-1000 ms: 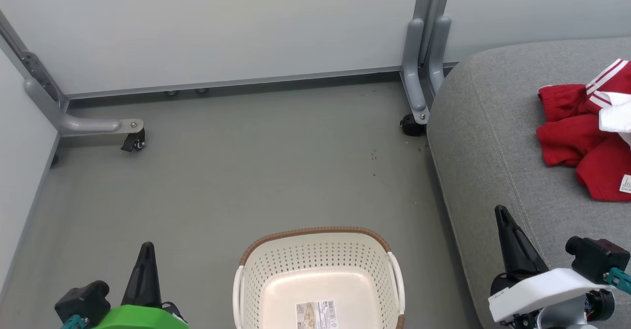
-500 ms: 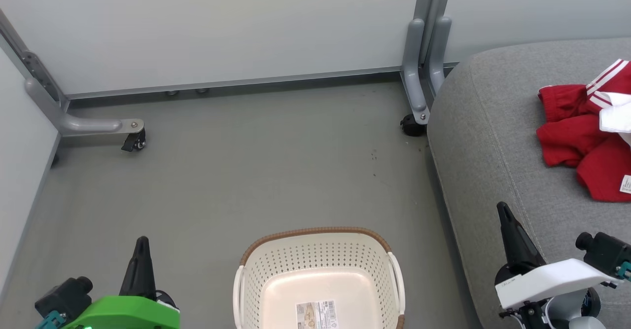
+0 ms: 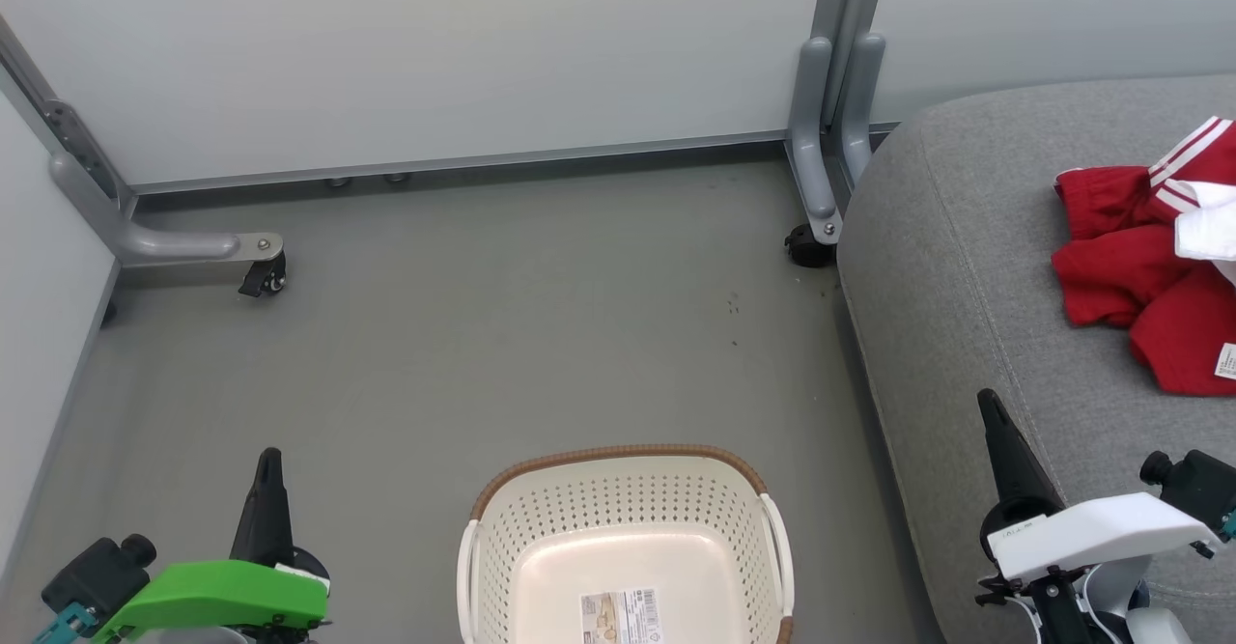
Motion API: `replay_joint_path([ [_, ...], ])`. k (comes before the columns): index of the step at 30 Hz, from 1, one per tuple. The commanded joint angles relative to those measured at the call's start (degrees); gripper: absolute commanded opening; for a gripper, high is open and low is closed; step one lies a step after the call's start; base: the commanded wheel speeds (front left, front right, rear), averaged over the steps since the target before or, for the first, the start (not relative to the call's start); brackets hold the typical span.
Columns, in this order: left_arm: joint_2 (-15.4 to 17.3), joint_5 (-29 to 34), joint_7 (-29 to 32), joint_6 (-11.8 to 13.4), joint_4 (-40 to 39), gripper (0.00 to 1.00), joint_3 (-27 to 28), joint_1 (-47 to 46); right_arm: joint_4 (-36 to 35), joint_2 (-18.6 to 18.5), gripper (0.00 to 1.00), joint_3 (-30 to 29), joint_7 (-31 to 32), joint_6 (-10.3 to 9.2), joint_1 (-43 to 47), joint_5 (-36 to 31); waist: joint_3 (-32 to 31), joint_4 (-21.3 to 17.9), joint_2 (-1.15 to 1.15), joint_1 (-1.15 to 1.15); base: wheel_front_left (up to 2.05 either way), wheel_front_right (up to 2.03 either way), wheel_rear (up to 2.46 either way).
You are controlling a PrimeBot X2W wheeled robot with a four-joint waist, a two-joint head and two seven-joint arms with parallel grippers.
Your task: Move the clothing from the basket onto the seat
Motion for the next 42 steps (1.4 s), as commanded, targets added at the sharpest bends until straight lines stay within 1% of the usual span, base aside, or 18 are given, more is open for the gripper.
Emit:
replay_joint_path([
  [1, 0.1, -1.8, 0.5, -0.4, -0.4, 0.0, 0.4, -1.6, -0.1, -0.5, 0.0, -0.2, 0.3, 0.03, -1.5, 1.9, 0.0, 0.0, 0.0, 0.0, 0.0, 0.0, 0.0],
  [20, -0.5, -13.7, 3.6, -1.1, -0.1, 0.0, 2.0, -3.1, 3.2, -0.6, 0.0, -1.1, 1.5, 0.02, -3.6, 14.4, -0.1, 0.1, 0.0, 0.0, 0.0, 0.0, 0.0],
  [42, -0.9, -24.9, 6.7, -1.7, 0.3, 0.0, 3.5, -4.4, 6.4, -0.5, 0.0, -2.2, 2.9, 0.02, -5.6, 26.1, -0.1, 0.2, 0.0, 0.0, 0.0, 0.0, 0.0],
])
